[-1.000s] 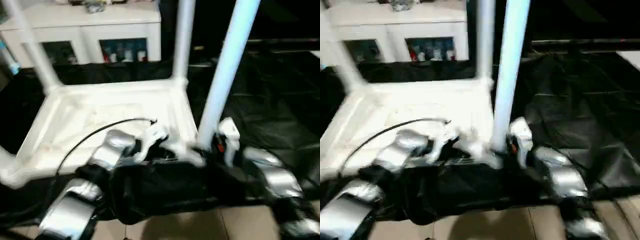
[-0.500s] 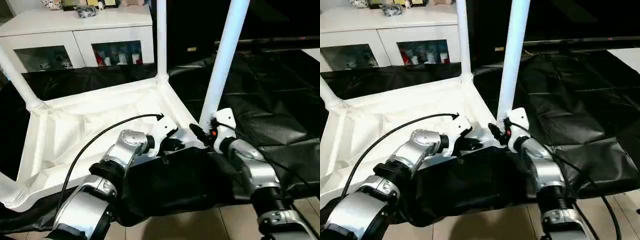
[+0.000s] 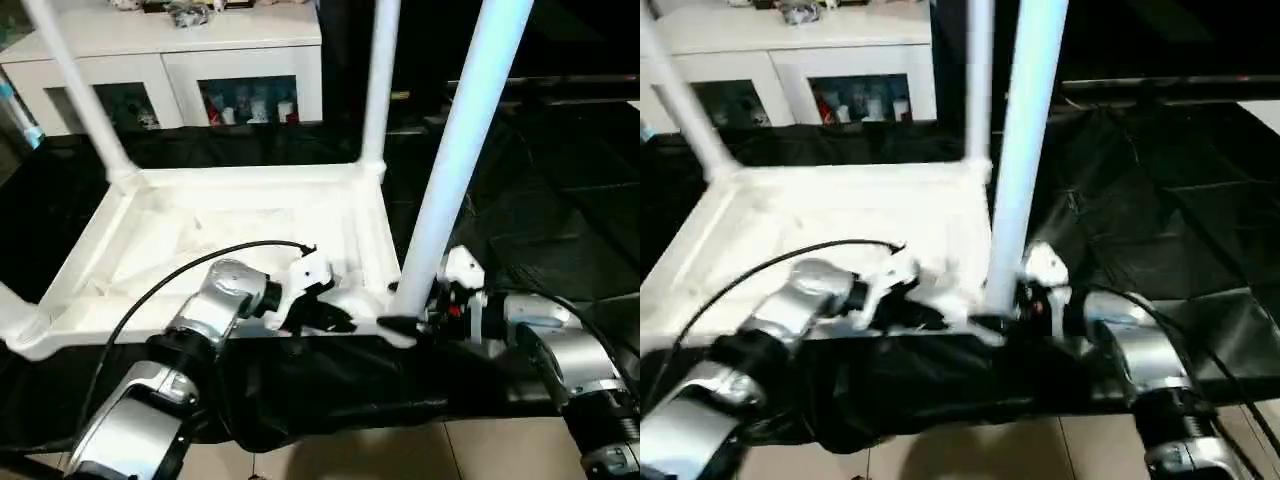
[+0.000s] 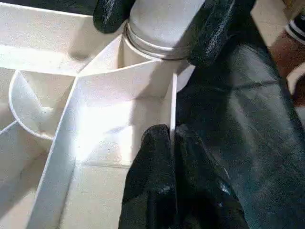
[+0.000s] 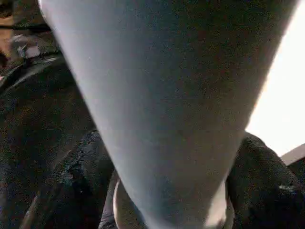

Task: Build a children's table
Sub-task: Rotate leg to tighten

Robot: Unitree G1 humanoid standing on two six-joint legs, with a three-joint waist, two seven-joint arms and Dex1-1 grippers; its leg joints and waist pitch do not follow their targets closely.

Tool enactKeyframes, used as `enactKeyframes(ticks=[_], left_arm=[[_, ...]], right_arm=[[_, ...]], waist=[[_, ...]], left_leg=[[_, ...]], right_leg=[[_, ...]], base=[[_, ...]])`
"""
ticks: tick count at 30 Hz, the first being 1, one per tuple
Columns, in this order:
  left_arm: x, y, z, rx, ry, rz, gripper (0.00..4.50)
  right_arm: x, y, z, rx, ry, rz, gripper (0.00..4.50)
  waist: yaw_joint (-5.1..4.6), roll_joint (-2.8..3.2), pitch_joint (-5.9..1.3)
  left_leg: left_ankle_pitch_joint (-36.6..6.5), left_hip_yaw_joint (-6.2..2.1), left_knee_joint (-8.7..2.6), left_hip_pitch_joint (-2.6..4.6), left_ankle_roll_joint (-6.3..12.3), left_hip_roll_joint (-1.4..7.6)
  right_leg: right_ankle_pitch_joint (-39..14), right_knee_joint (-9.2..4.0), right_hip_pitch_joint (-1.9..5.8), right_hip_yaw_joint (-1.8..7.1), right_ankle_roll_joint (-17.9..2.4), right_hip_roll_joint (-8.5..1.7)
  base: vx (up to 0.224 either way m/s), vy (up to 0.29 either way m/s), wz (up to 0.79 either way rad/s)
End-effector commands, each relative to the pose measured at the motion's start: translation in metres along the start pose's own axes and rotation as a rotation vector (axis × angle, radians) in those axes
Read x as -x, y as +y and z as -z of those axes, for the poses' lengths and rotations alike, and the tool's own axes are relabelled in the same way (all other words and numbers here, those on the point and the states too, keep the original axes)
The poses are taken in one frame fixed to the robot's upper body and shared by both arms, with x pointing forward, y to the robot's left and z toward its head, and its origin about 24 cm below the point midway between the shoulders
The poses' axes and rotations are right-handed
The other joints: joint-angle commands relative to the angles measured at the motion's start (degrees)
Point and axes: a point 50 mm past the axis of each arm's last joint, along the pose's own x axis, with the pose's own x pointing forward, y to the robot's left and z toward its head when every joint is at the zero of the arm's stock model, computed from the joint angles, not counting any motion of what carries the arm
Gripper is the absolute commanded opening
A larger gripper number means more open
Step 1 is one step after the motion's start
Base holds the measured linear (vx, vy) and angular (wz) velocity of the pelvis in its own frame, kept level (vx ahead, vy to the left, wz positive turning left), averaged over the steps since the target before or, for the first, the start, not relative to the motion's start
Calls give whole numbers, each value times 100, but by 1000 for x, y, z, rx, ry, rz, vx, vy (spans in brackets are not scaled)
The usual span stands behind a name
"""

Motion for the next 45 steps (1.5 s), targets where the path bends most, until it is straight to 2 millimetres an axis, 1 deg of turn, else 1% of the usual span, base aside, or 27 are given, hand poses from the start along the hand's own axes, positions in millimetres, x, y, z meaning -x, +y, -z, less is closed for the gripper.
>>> enactKeyframes(ticks=[1, 3, 6, 12, 14, 15, 16, 17, 18, 19, 21, 23, 24, 27, 28, 29, 30, 31, 34, 35, 36, 37, 38, 41, 42, 43, 45], left_arm=[[-2, -3, -6, -29, -28, 50, 0], [2, -3, -5, -29, -25, 53, 0], [4, -3, -5, -28, -28, 48, 0], [-2, -1, -7, -17, -49, -5, 0], [-4, 4, -9, -7, -50, -69, 0], [-7, 9, -11, 5, -56, -133, 0], [-9, 10, -11, 10, -58, -153, 0], [-9, 11, -12, 11, -59, -157, 0], [-15, 15, -16, 29, -76, -229, 0], [-16, 16, -17, 32, -79, -240, 0], [-27, 22, -24, 55, -97, -336, 0], [-33, 24, -30, 71, -116, -374, 0], [-38, 25, -34, 80, -132, -391, 0], [-49, 21, -42, 71, -153, -359, 0], [-49, 21, -42, 71, -153, -359, 0], [-52, 19, -42, 57, -146, -339, 0], [-52, 18, -41, 38, -134, -322, 0], [-52, 17, -39, 30, -125, -313, 0], [-47, 17, -34, 9, -103, -300, 0], [-46, 17, -32, 2, -97, -294, 0], [-43, 17, -30, -8, -85, -288, 0], [-41, 18, -29, -11, -79, -290, 0], [-41, 18, -29, -11, -78, -290, 0], [-37, 18, -27, -13, -79, -280, 0], [-37, 18, -26, -11, -82, -275, 0], [-36, 17, -26, -11, -83, -270, 0], [-35, 16, -24, -17, -81, -258, 0]], right_arm=[[0, 2, -4, 21, 7, -36, 297], [1, 1, -5, 20, 9, -53, 297], [-1, 2, -6, 8, -1, -75, 268], [-9, 9, 0, -31, -19, -78, 264], [-12, 6, 4, -59, -18, -11, 260], [-14, -1, 8, -72, -9, 94, 260], [-15, -3, 10, -72, -5, 133, 259], [-15, -4, 10, -72, -4, 140, 259], [-19, -12, 14, -98, -14, 288, 259], [-20, -13, 15, -105, -20, 310, 259], [-30, -17, 16, -183, -73, 446, 259], [-38, -14, 16, -202, -87, 471, 259], [-45, -12, 16, -207, -86, 481, 259], [-62, -7, 14, -229, -108, 500, 259], [-62, -7, 14, -229, -108, 500, 259], [-67, -4, 11, -235, -135, 466, 294], [-68, -1, 8, -233, -150, 426, 315], [-68, 1, 7, -227, -155, 401, 329], [-60, 6, 4, -162, -153, 307, 351], [-54, 8, 4, -133, -143, 277, 365], [-42, 8, 5, -102, -128, 243, 365], [-33, 7, 5, -81, -118, 226, 365], [-31, 7, 5, -78, -117, 223, 365], [-1, 3, 7, -58, -89, 202, 365], [11, 0, 8, -57, -79, 204, 365], [22, -2, 7, -52, -70, 208, 365], [45, -6, 5, -35, -48, 227, 365]], waist=[[-4, -116, -296], [22, -137, -295], [48, -153, -298], [54, -149, -292], [46, -150, -291], [27, -182, -277], [30, -162, -277], [15, -164, -278], [-34, -171, -261], [-46, -176, -262], [-119, -182, -259], [-142, -190, -260], [-138, -188, -270], [-131, -189, -280], [-130, -186, -282], [-127, -185, -281], [-129, -102, -278], [-138, -126, -281], [-110, -127, -287], [-89, -149, -288], [-65, -144, -290], [-62, -173, -285], [-9, -164, -291], [64, -174, -292], [63, -181, -285], [82, -165, -293], [78, -177, -287]], left_leg=[[-1602, -120, -356, 125, 446, 327], [-1520, -113, -347, 128, 462, 324], [-1423, -109, -337, 124, 484, 322], [-1421, -109, -335, 123, 485, 319], [-1434, -109, -338, 123, 462, 317], [-1495, -105, -348, 124, 426, 311], [-1547, -116, -352, 133, 375, 312], [-1598, -119, -355, 134, 330, 306], [-1696, -129, -369, 127, 226, 284], [-1755, -142, -377, 143, 180, 282], [-1884, -154, -383, 151, 117, 270], [-1882, -143, -380, 143, 138, 256], [-1805, -144, -374, 141, 200, 258], [-1641, -135, -361, 117, 300, 250], [-1627, -133, -361, 117, 317, 248], [-1600, -130, -355, 118, 356, 249], [-1638, -131, -364, 127, 356, 255], [-1637, -134, -361, 117, 360, 253], [-1668, -135, -359, 121, 408, 265], [-1619, -136, -355, 124, 435, 268], [-1578, -117, -340, 131, 471, 272], [-1553, -116, -339, 118, 494, 269], [-1488, -117, -329, 125, 539, 284], [-1402, -110, -318, 116, 601, 291], [-1383, -115, -324, 95, 611, 282], [-1393, -117, -315, 114, 612, 294], [-1409, -119, -312, 96, 648, 293]], right_leg=[[-1392, -378, 217, 146, -1425, -297], [-1345, -367, 212, 150, -1423, -295], [-1317, -361, 219, 152, -1414, -306], [-1383, -371, 214, 148, -1394, -302], [-1405, -375, 207, 150, -1375, -299], [-1537, -392, 196, 150, -1341, -290], [-1639, -391, 187, 153, -1324, -306], [-1737, -403, 184, 155, -1291, -310], [-1983, -430, 173, 157, -1209, -315], [-2072, -439, 183, 149, -1177, -309], [-2184, -465, 169, 158, -1114, -304], [-2174, -472, 165, 164, -1078, -291], [-2096, -475, 177, 169, -1070, -305], [-1875, -459, 186, 169, -1098, -307], [-1858, -459, 187, 167, -1103, -306], [-1812, -456, 193, 166, -1119, -308], [-1756, -479, 187, 162, -1126, -292], [-1696, -461, 199, 159, -1136, -289], [-1683, -459, 215, 158, -1113, -297], [-1668, -459, 225, 153, -1117, -300], [-1606, -453, 207, 167, -1147, -301], [-1599, -454, 221, 162, -1145, -298], [-1573, -444, 235, 159, -1138, -302], [-1566, -427, 227, 157, -1153, -307], [-1594, -426, 254, 147, -1134, -299], [-1604, -430, 239, 149, -1130, -306], [-1645, -433, 244, 146, -1122, -305]], base=[[0, 0, 0], [0, 0, 0], [0, 0, 0], [0, 0, 0], [0, 0, 0], [0, 0, 0], [0, 0, 0], [0, 0, 0], [0, 0, 0], [0, 0, 0], [0, 0, 0], [0, 0, 0], [0, 0, 0], [0, 0, 0], [0, 0, 0], [0, 0, 0], [0, 0, 0], [0, 0, 0], [0, 0, 0], [0, 0, 0], [0, 0, 0], [0, 0, 0], [0, 0, 0], [0, 0, 0], [0, 0, 0], [0, 0, 0], [0, 0, 0]])
